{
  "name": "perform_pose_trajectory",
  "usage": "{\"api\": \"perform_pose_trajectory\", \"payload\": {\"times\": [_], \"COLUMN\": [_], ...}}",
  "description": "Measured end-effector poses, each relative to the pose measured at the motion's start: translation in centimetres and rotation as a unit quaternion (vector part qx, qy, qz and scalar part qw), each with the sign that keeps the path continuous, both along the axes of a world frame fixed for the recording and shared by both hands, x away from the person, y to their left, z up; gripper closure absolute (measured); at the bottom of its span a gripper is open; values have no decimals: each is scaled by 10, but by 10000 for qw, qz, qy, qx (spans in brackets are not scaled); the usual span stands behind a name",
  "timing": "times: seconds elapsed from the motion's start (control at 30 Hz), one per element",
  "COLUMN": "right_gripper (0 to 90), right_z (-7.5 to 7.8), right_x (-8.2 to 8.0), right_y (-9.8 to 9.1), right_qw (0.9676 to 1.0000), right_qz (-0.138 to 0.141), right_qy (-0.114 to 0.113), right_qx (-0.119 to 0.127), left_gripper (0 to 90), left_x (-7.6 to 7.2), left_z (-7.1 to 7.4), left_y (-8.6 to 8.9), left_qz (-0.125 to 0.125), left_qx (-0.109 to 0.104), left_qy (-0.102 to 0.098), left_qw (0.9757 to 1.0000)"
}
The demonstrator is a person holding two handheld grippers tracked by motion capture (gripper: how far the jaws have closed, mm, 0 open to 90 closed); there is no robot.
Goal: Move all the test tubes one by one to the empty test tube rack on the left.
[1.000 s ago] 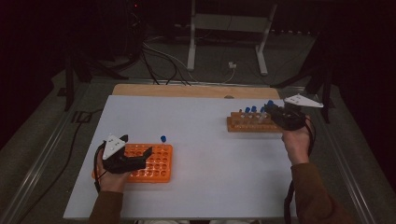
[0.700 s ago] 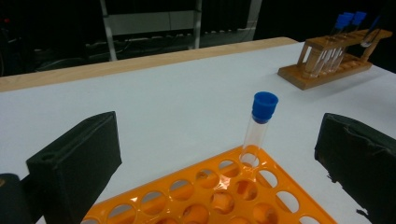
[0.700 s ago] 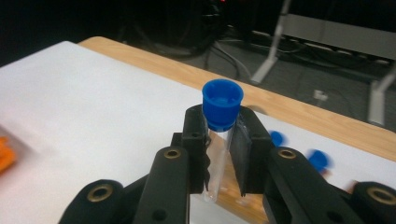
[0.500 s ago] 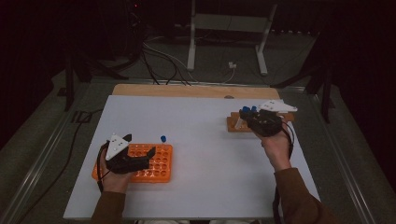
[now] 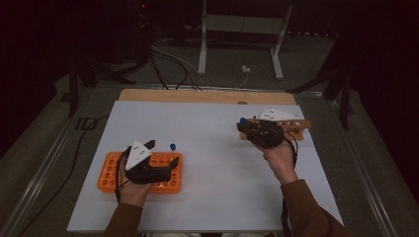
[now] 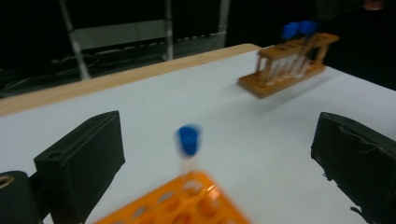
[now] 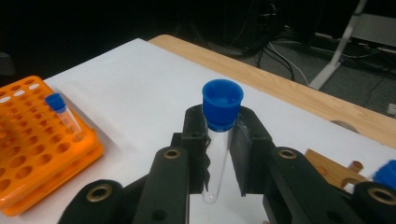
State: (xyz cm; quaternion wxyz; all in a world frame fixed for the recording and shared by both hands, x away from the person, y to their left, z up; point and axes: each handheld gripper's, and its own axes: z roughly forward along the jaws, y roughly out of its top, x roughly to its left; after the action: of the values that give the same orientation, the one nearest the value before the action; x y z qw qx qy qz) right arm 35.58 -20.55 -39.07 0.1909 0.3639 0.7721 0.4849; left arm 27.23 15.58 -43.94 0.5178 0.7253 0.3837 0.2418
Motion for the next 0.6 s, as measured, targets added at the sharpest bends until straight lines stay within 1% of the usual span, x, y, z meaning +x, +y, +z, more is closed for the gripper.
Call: {"api": "perform_pose_trajectory", "payload": {"times": [0.07, 0.13, 0.2, 0.27, 0.37, 0.47, 0.5, 0.57, 0.6], "right_gripper": [764, 764, 764, 764, 764, 764, 764, 764, 764], "right_z": [1, 2, 3, 4, 5, 7, 8, 10, 10], "right_x": [0, -1, -3, -5, -6, -6, -7, -8, -8], "right_y": [1, 3, 6, 10, 11, 12, 12, 13, 14], "right_qw": [10000, 9999, 9999, 9997, 9996, 9993, 9992, 9990, 9989], "right_qz": [24, 84, 149, 248, 286, 350, 374, 431, 458], "right_qy": [9, 34, 30, 30, 37, 74, 69, 81, 74], "right_qx": [14, 55, 33, 26, 30, 96, 94, 121, 120], "left_gripper": [35, 39, 44, 57, 68, 76, 97, 135, 174], "left_x": [3, 8, 13, 17, 24, 33, 36, 40, 42], "left_z": [5, 9, 15, 21, 26, 26, 25, 23, 22], "left_y": [-11, -23, -35, -49, -70, -89, -96, -105, -110], "left_qz": [-126, -231, -349, -468, -640, -799, -855, -937, -990], "left_qx": [9, -62, -114, -109, 16, 161, 218, 259, 270], "left_qy": [-43, -57, -86, -130, -159, -96, -57, 2, 18], "left_qw": [9999, 9997, 9993, 9988, 9978, 9966, 9961, 9953, 9947]}}
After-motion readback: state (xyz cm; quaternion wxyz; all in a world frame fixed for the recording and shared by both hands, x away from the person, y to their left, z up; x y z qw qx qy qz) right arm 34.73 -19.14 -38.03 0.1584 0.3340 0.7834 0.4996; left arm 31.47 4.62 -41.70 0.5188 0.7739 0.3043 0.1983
